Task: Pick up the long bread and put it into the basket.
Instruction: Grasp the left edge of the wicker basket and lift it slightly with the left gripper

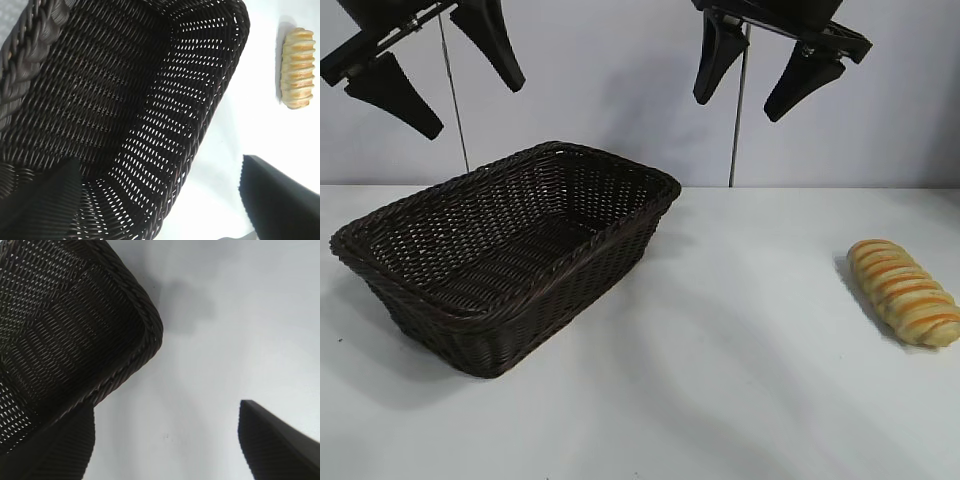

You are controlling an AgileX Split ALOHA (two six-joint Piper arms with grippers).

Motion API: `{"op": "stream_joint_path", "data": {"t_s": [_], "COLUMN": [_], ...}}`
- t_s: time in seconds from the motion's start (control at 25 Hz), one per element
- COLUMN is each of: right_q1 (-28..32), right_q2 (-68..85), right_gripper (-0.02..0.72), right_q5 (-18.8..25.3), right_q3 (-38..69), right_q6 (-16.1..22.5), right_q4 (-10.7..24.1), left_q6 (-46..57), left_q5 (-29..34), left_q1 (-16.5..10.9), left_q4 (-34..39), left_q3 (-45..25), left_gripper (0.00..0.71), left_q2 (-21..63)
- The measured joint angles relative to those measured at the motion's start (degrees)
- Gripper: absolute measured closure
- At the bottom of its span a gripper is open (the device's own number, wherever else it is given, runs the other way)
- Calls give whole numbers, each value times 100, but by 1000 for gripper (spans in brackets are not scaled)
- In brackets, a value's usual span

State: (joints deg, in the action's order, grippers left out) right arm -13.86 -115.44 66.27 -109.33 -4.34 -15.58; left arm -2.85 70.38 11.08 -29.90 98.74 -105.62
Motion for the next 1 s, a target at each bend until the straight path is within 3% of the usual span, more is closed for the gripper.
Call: {"op": "stream_joint_path", "data": {"t_s": [0.44,0.76,1.0], "right_q1": [0,0,0], "right_q2": [0,0,0], "right_gripper": [134,134,134], "right_q5": [5,5,5], "right_q3": [0,0,0], "right_q6": [0,0,0], "right_q4": [40,52,64], "left_q6": [514,1953,3113], "left_q5": [-89,-1192,-2013], "left_q1": [0,0,0], "left_q4": [710,766,766], "left_q3": [-1533,-3204,-3825], "left_gripper": [86,86,86], "left_q2": [1289,1751,1811]}}
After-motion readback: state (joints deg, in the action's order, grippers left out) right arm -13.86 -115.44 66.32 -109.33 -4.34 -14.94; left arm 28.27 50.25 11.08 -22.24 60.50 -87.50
